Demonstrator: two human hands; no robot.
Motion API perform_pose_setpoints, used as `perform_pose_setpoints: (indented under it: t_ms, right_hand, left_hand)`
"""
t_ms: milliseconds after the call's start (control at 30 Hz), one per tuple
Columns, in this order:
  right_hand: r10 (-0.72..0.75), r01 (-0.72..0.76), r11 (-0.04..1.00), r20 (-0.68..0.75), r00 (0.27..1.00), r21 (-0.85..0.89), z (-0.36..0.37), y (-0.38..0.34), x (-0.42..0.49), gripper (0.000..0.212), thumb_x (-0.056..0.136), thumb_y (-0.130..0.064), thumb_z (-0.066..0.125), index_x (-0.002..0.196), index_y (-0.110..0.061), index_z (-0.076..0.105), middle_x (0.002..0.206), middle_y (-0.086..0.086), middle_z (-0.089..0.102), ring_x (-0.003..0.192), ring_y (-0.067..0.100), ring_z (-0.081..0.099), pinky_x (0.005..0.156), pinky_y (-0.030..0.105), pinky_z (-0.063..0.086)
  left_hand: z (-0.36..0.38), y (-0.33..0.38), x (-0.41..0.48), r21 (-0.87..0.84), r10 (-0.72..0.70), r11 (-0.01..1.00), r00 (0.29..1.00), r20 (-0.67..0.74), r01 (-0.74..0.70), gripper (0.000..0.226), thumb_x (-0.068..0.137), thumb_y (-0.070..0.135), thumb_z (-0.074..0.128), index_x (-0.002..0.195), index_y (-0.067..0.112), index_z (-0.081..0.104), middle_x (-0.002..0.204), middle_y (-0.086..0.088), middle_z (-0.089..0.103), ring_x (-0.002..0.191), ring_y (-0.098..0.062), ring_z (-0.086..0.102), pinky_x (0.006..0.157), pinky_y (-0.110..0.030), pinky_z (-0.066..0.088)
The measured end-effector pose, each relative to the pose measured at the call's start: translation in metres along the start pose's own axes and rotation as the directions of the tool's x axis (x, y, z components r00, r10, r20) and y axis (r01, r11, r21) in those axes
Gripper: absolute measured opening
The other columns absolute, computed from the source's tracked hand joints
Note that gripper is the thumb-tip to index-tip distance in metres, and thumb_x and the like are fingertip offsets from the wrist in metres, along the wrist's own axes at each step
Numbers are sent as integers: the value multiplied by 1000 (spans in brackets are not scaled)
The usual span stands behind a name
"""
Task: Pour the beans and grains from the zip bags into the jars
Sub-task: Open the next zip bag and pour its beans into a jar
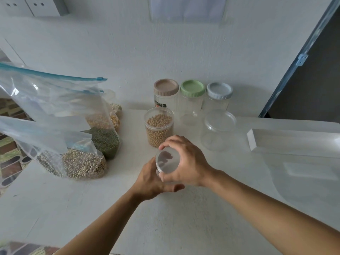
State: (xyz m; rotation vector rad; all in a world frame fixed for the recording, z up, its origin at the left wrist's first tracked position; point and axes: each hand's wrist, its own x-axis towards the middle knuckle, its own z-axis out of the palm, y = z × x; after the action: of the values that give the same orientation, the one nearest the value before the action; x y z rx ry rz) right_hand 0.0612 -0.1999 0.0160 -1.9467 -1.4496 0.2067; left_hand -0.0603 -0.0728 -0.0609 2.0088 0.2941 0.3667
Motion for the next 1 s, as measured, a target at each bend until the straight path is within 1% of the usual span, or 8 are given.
perform_pose_setpoints:
  t_ms: [233, 367, 500, 600, 733, 833, 933, 1000]
  right_hand:
    - [-40, 40, 999, 20, 999, 35, -5, 4, 7, 57, 55, -49, 86, 106, -34, 64, 115, -21, 55, 109, 3, 55, 89, 34, 51]
    - [-169, 161, 985, 187, 968, 58, -9, 0, 5, 62, 53, -36, 90, 109, -29, 62, 112, -15, 60, 103, 8, 58, 87, 35, 51]
    - [-204, 204, 979, 253, 946, 28, -14, -5, 4, 67, 69, -53, 83, 125, -26, 58, 118, -9, 59, 108, 8, 54, 96, 34, 49]
    - [-55, 123, 974, 329, 943, -191, -25, -13, 6, 76, 82, -80, 54, 144, -36, 45, 141, -3, 38, 127, 13, 36, 107, 36, 40]
    - [101, 91, 861, 344, 933, -500, -31, -24, 3, 75, 87, -86, 32, 144, -38, 43, 127, 3, 46, 118, 23, 42, 100, 46, 42]
    - [40, 114, 931, 406, 913, -347, -30, -28, 2, 53, 93, -67, 51, 137, -38, 55, 135, -4, 50, 128, 18, 40, 106, 48, 36]
    - [-21, 15, 1000, 478, 878, 16, -35, -34, 4, 30, 94, -53, 63, 116, -35, 72, 140, -18, 56, 144, 2, 30, 122, 56, 5]
    - [-17, 17, 1000, 371, 928, 3, -37, -37, 6, 40, 96, -59, 56, 124, -33, 67, 140, -17, 55, 143, 4, 33, 122, 61, 6]
  left_hand:
    - [-7, 0, 8, 51, -25, 998, 999, 29, 24, 88, 61, 56, 95, 130, 17, 56, 122, 0, 66, 112, -24, 66, 92, -49, 56]
    - [-15, -5, 6, 72, 15, 997, 986, 164, -28, 87, 60, 24, 100, 135, 14, 54, 129, -3, 64, 122, -27, 61, 105, -50, 50]
    - [-19, -2, 6, 68, 44, 996, 970, 239, -62, 89, 64, 38, 96, 137, 19, 49, 134, -2, 59, 127, -24, 58, 108, -47, 49]
    - [-18, 3, 5, 75, 80, 992, 963, 256, -102, 80, 71, 26, 94, 137, 14, 51, 132, -4, 61, 123, -28, 61, 100, -50, 54]
    - [-18, 7, 7, 46, 62, 996, 963, 263, -77, 81, 72, 27, 93, 138, 14, 49, 131, -3, 63, 121, -28, 62, 96, -50, 56]
    - [-18, 4, 6, 50, 39, 997, 966, 255, -53, 88, 69, 36, 94, 141, 18, 47, 135, 3, 60, 126, -19, 59, 103, -46, 53]
    - [-19, 6, 6, 71, 66, 994, 969, 237, -85, 94, 68, 43, 94, 145, 18, 45, 140, 0, 55, 131, -21, 55, 105, -49, 51]
    - [-17, 9, 8, 86, 85, 990, 960, 268, -112, 86, 72, 30, 94, 143, 22, 45, 135, 3, 58, 127, -21, 57, 103, -45, 53]
